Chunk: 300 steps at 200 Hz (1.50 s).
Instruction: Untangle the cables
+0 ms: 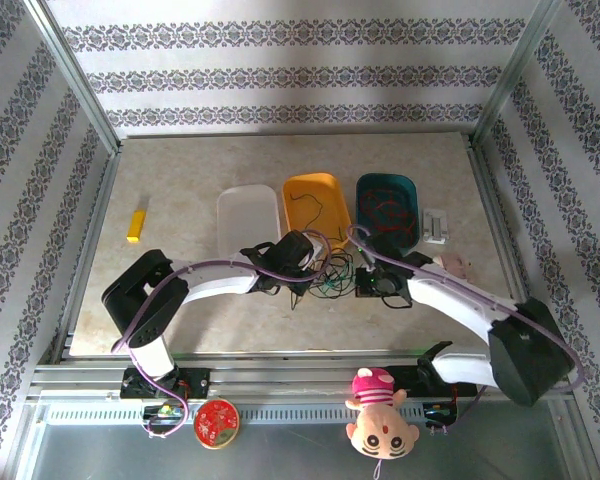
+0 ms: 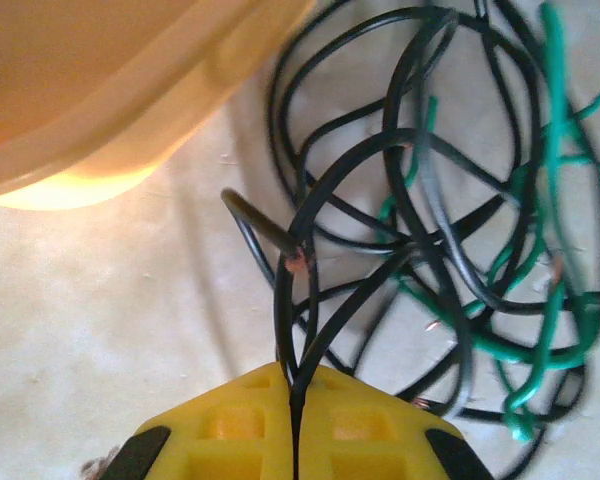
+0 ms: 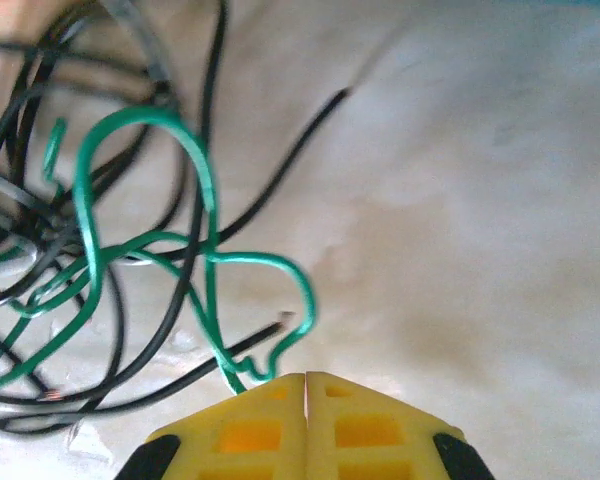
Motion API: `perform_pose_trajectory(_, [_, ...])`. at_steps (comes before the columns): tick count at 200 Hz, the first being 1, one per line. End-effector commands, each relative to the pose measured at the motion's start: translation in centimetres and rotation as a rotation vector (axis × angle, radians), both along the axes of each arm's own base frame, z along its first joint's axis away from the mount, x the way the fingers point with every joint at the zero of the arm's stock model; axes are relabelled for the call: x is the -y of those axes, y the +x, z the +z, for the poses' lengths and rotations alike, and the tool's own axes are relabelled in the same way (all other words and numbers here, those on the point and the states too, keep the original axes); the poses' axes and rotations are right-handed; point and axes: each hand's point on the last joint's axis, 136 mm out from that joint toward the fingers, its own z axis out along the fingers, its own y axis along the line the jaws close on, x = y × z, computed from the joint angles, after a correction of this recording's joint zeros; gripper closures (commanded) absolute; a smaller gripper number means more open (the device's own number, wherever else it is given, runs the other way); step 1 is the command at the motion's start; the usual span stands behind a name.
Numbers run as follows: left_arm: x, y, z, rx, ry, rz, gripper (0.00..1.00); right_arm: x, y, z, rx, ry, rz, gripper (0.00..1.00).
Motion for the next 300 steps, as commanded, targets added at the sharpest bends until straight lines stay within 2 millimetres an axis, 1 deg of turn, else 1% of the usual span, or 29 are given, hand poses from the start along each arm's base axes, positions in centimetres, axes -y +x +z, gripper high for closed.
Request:
perform_pose_trajectory(1, [-1.4,-0.4,-1.6,-0.005,0.084,0.045,1.00,3.8,0.1,0.9,0.056,-0.042,-0.169,1.00])
perform_pose_trajectory(40, [-2.1,-0.9,-2.4,-0.019,0.106,0.048,1.00,8.4,0.6,3.5,0.179,0.017,-0.401,1.00])
perform_pose_trajectory(64, [-2.3,-1.0,-2.7,-0.021,0.118,0.045,1.00,11.8,-0.1,4.4,0.219,-0.019,-0.537,1.00])
perform_pose_trajectory(85, [-2.6,-1.0,-2.9,-0.020,0.135,0.045,1.00,14.1,-0.7,5.1,0.252,-0.055,-0.625,1.00])
perform_pose_trajectory(117, [-3.2,-1.2,-3.0,-0.013,0.159,0.050,1.00,16.1,-1.1,6.0,0.283,-0.078,-0.702,1.00])
perform_pose_trajectory(147, [-4.6,-1.3,-3.0,0.003,0.194,0.076,1.00,18.0,-1.5,6.7,0.292,-0.118,-0.771,1.00])
perform_pose_trajectory(184, [-5.6,-2.4,-3.1,-0.005,0.188,0.072,1.00,19.6,-1.9,6.5,0.270,-0.096,-0.862,1.00])
perform_pose_trajectory(201, [-5.7,-3.0,-2.9,-0.011,0.159,0.067,1.00,20.1,-1.9,6.4,0.265,-0.082,-0.887,1.00])
perform_pose_trajectory(226, [-5.3,-3.6,-2.3,-0.010,0.104,0.048,1.00,19.1,-0.9,6.4,0.281,-0.022,-0.849,1.00])
perform_pose_trajectory(243, [-4.8,-3.7,-1.7,-0.002,0.068,0.023,1.00,17.3,0.7,6.9,0.307,0.041,-0.737,1.00])
perform_pose_trajectory(256, [-4.3,-3.7,-1.2,0.014,0.051,-0.004,1.00,14.8,2.0,7.6,0.327,0.107,-0.600,1.00])
perform_pose_trajectory(275, [-3.7,-3.3,-0.5,0.045,0.038,-0.029,1.00,10.1,3.7,9.8,0.406,0.236,-0.369,1.00])
perform_pose_trajectory(287, [-3.3,-3.0,-0.1,0.059,0.031,-0.038,1.00,7.0,4.1,11.5,0.460,0.323,-0.238,1.00])
perform_pose_trajectory(300, [-2.8,-2.8,0.2,0.062,0.024,-0.049,1.00,4.7,4.3,12.8,0.491,0.383,-0.154,1.00])
